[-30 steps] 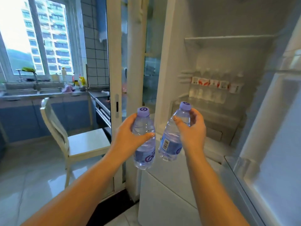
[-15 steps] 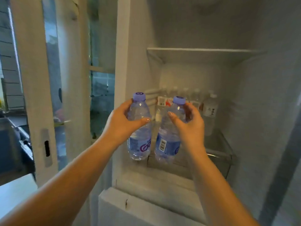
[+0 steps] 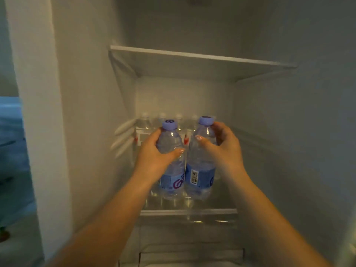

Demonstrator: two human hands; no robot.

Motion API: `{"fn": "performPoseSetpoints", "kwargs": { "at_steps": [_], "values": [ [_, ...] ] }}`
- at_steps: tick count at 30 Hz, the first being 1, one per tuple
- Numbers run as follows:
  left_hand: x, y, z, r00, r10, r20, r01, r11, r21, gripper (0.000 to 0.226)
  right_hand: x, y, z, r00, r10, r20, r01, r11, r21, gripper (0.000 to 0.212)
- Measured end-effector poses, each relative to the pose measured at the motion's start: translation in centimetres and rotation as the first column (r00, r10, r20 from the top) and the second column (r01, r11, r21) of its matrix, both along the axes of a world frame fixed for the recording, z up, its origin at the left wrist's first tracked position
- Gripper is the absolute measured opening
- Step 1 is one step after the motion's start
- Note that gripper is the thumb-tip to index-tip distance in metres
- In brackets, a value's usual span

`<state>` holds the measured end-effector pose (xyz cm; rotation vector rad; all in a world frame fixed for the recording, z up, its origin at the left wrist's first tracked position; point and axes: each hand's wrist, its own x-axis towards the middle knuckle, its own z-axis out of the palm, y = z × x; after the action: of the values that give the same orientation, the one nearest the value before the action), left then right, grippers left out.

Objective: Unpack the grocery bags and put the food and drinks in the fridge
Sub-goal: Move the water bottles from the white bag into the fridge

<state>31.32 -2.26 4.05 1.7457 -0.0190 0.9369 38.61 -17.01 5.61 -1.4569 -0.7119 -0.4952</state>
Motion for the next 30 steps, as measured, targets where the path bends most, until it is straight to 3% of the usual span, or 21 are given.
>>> {"fn": "performPoseSetpoints", "kwargs": {
  "at_steps": [7, 20, 25, 30],
  "values": [
    [4.2, 0.5, -2.6, 0.994, 0.001, -0.105, -0.001, 1.000, 0.000, 0.067, 3.1, 0.6, -1.7, 0.999, -0.016, -0.045, 0.013, 0.998, -0.066, 0.045],
    [5.7, 0.1, -4.7, 1.000, 0.019, -0.022, -0.020, 0.999, -0.029, 0.071, 4.1, 0.5, -4.7, 0.997, 0.045, -0.056, -0.049, 0.995, -0.081, 0.045],
    [4.2, -1.2, -8.1, 0.996, -0.083, -0.031, 0.080, 0.991, -0.109, 0.087, 3.0, -0.3, -8.1, 0.976, 0.189, -0.110, -0.198, 0.977, -0.076, 0.062],
    [3.3, -2.9, -10.9, 0.995, -0.100, -0.008, 0.098, 0.986, -0.132, 0.091, 2.6, -1.3, -11.1, 0.975, 0.182, -0.125, -0.200, 0.967, -0.158, 0.073]
  ]
}}
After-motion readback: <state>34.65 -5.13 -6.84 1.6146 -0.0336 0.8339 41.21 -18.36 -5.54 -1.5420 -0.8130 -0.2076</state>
